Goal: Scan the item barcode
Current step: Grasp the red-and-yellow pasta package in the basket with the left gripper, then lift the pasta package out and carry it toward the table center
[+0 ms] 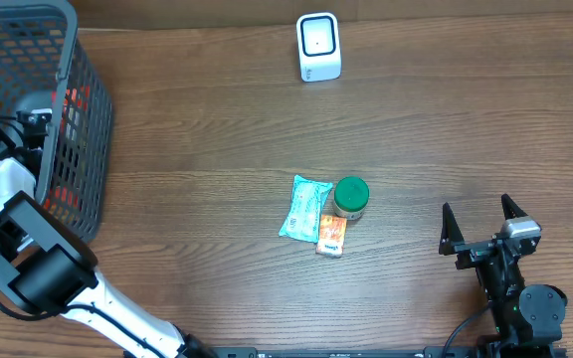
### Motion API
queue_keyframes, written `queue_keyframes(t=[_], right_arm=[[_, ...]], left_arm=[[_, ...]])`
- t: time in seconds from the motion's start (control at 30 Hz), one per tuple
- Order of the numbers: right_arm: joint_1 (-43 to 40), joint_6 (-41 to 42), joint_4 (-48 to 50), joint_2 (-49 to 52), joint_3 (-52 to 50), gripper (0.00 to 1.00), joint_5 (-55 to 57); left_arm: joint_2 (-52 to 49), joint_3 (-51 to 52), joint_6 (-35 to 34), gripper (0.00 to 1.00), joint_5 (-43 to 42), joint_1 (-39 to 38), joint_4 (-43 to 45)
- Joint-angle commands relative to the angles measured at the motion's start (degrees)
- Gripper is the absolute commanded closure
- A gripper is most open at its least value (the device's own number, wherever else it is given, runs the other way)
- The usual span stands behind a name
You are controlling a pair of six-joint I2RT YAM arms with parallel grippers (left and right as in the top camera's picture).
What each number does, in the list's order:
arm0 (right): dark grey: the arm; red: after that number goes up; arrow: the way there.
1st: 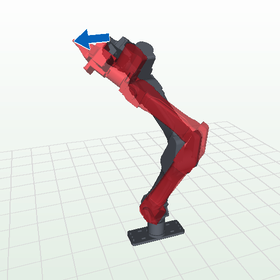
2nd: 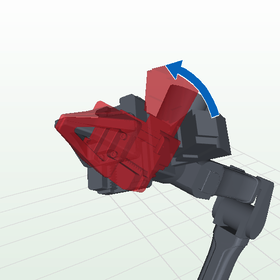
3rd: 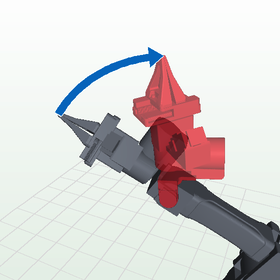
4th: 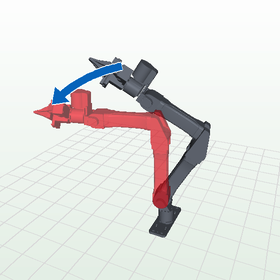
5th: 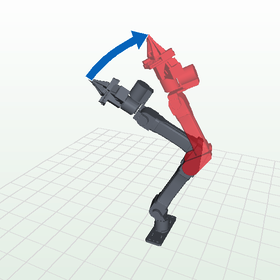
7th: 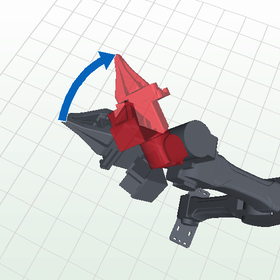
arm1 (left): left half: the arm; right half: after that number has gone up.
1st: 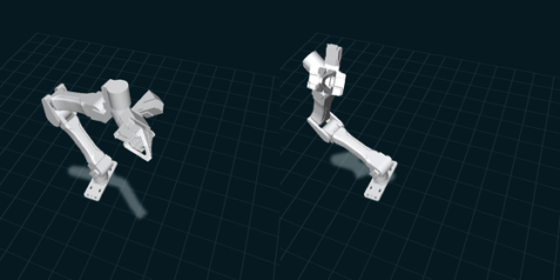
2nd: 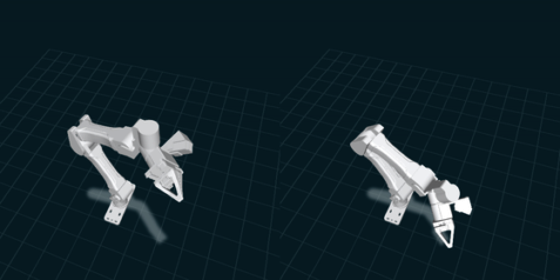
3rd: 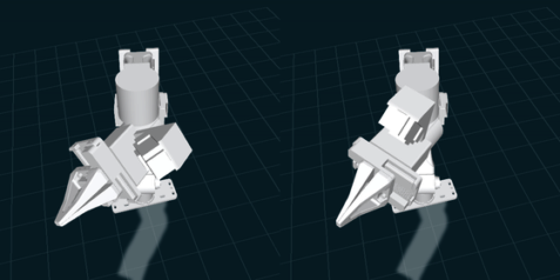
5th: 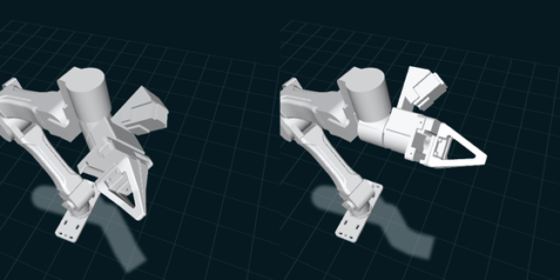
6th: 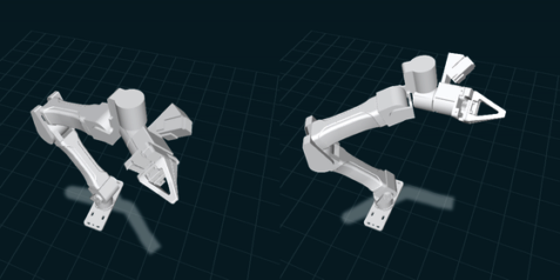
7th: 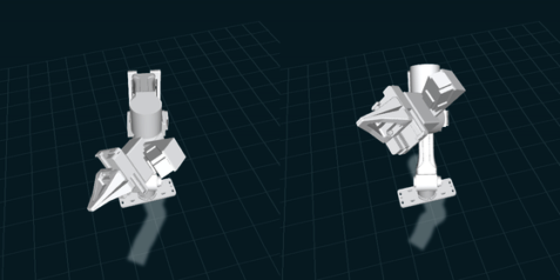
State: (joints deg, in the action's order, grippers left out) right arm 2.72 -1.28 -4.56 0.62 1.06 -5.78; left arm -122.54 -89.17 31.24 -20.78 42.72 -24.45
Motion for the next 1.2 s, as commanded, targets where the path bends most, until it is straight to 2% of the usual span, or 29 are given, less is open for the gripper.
queue_keyframes(t=[0.0, 0.13, 0.47, 0.67, 0.77, 0.9, 1.07, 1.17], right_arm=[[-0.2, -0.1, 0.2, -0.5, -0.6, 0.00, -0.3], [-0.2, -0.1, 0.2, -0.5, -0.6, 0.00, -0.3], [-0.2, -0.1, 0.2, -0.5, -0.6, 0.00, -0.3], [-0.2, -0.1, 0.2, -0.5, -0.6, 0.00, -0.3], [-0.2, -0.1, 0.2, -0.5, -0.6, 0.00, -0.3], [-0.2, -0.1, 0.2, -0.5, -0.6, 0.00, -0.3], [-0.2, -0.1, 0.2, -0.5, -0.6, 0.00, -0.3], [-0.2, -0.1, 0.2, -0.5, -0.6, 0.00, -0.3]], left_arm=[[9.2, -4.8, -1.7, 0.79, 0.7, -0.3, 0.7], [16.0, -7.3, -5.2, 0.89, 3.6, -0.3, 1.1], [33.4, -8.4, -15.6, 0.90, 3.6, -0.3, 2.2], [43.9, -8.4, -28.0, 0.91, 0.5, -0.8, 1.0], [48.2, -8.4, -34.7, 0.92, -5.8, -2.7, -3.5], [52.0, -8.4, -36.2, 0.96, -15.0, -7.6, -15.8], [52.2, -7.8, -31.1, 0.96, -12.8, -16.3, -34.9], [52.0, -5.3, -29.9, 0.96, -8.9, -19.8, -39.3]])
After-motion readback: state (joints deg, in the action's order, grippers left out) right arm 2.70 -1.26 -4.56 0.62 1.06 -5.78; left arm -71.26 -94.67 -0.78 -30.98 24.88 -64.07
